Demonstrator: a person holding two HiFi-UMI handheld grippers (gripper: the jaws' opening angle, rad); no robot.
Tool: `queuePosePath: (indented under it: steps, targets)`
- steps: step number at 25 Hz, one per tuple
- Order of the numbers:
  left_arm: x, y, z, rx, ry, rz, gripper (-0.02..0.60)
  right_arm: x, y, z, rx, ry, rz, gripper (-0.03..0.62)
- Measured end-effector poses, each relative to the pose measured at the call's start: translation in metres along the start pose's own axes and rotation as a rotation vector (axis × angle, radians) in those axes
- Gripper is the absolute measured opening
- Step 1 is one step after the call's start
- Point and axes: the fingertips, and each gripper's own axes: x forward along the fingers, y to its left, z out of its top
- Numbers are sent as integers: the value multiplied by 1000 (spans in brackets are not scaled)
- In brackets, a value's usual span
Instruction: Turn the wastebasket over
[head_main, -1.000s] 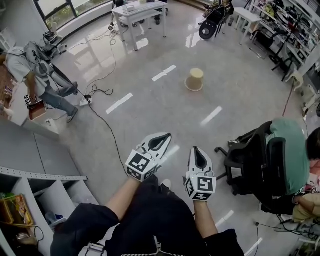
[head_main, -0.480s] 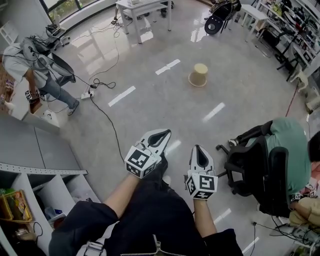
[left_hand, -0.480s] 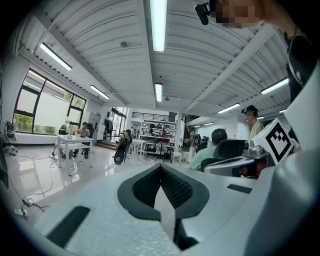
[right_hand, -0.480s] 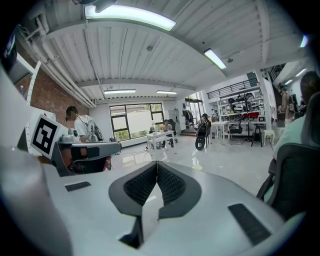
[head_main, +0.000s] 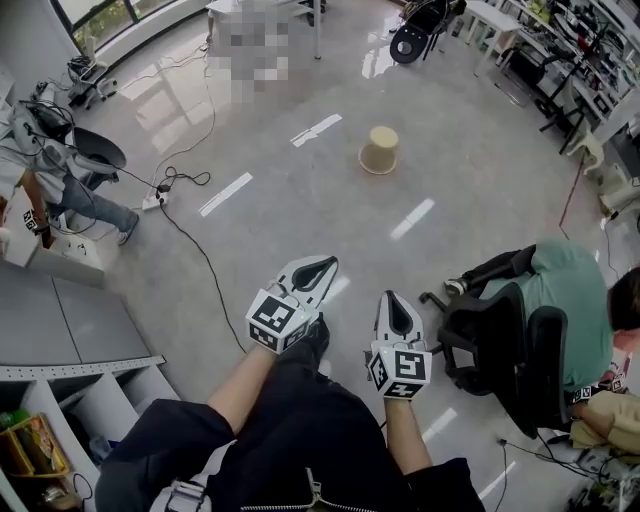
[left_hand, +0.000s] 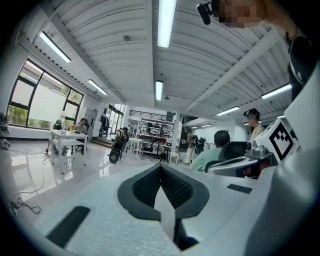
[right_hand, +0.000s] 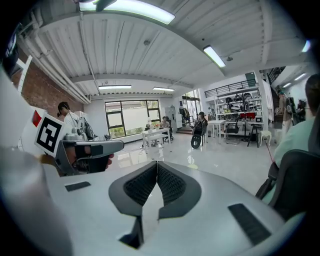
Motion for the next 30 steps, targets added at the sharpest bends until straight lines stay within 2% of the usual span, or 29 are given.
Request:
queuePosePath:
  steps: [10, 17, 30]
  targets:
    - [94, 79, 15, -59, -17, -51, 5, 103, -32, 40, -35, 36, -44, 11]
    - [146, 139, 28, -54, 12, -88, 5, 173, -48, 70, -16, 44, -88, 11]
    - [213, 188, 22, -20, 63, -126, 5, 253, -73, 70, 32, 80, -79, 11]
